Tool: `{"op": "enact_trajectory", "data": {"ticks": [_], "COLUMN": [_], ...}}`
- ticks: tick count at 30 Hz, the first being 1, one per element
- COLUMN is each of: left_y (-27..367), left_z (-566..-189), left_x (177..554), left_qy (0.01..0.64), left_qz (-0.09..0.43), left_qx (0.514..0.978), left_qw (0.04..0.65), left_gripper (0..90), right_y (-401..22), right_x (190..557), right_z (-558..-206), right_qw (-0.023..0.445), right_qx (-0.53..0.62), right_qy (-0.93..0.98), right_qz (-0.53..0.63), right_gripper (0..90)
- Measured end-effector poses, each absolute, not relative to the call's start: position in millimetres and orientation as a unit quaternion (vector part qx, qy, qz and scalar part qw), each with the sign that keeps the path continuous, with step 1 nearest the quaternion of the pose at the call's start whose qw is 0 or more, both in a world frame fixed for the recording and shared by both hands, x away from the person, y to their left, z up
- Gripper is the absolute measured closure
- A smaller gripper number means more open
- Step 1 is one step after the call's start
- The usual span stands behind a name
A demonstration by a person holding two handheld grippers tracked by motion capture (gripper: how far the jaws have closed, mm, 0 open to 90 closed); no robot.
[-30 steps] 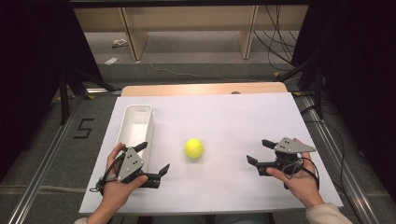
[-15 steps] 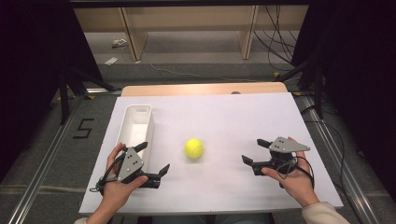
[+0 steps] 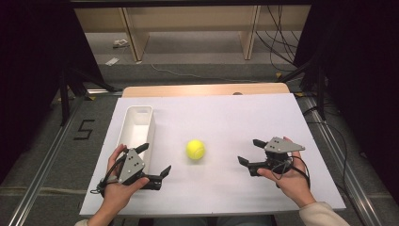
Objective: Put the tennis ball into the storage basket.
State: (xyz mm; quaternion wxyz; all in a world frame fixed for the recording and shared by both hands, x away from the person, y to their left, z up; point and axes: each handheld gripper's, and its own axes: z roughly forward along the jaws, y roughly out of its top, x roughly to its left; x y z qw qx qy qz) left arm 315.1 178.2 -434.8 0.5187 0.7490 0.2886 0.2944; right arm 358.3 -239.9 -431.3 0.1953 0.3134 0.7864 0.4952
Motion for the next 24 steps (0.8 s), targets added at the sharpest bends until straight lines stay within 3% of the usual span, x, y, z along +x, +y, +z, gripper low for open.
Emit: {"op": "enact_trajectory", "data": {"ticks": [24], "left_y": [178], "left_z": [-434], "left_x": [315], "left_qy": [0.286], "left_qz": [0.296], "left_qx": [0.748], "left_qw": [0.520], "left_gripper": [0.0], "right_y": [-214], "right_x": [367], "right_z": [-434], "right_qw": [0.184], "right_qx": [0.298], "right_qy": [0.795], "right_qz": [0.496], "right_gripper": [15.7]}}
